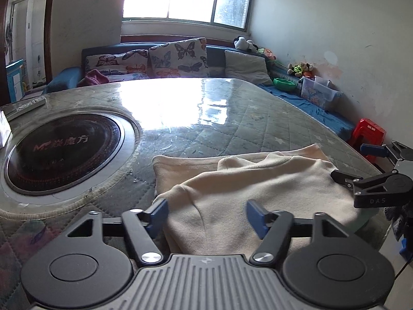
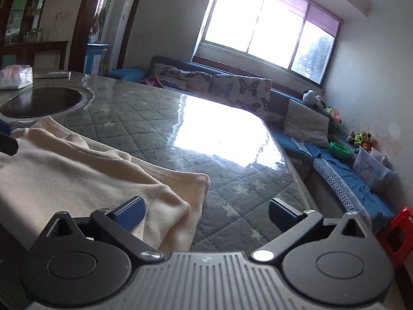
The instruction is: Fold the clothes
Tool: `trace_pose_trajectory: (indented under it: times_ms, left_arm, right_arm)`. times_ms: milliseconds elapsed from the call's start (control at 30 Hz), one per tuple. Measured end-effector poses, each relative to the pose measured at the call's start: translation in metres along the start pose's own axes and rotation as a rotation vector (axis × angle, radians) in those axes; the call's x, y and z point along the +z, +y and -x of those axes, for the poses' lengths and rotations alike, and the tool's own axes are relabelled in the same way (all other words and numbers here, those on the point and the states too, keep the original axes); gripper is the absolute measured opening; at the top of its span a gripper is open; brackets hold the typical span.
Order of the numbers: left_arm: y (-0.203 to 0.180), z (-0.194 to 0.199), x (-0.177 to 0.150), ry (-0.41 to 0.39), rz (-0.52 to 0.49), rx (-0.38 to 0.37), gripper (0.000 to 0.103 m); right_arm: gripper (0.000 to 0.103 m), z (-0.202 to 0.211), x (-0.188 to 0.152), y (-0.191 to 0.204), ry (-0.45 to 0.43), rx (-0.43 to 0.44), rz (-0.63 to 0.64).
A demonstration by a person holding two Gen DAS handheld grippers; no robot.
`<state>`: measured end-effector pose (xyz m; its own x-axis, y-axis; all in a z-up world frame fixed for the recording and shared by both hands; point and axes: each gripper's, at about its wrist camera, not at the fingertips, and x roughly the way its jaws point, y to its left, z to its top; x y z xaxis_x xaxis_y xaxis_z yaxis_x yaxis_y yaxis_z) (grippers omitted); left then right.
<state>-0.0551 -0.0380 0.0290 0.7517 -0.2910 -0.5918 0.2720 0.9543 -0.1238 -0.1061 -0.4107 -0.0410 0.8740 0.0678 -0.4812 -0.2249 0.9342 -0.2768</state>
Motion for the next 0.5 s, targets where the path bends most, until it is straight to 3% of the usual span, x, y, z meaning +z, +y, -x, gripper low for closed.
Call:
trace_pose_trajectory:
  times_ms: [200,400,500]
  left_arm:
    - [0.001,-0.002,0.003,-0.004,0.007,0.004,0.099]
    - [0.001,-0.005,0.006,-0.004,0.004,0.012,0.103]
    - [0.003,-0.007,0.006,0.003,0.009,0.019,0.103]
  right_arm:
    - [0.103,-0.011,0.015,-0.006,-0.015,-0.032,0.022]
    - [0.103,-0.043,0.017,0.005,0.077,-0.057,0.065]
    - [0.103,-0.041,0.018,0.008,0.054,-0.061,0.083]
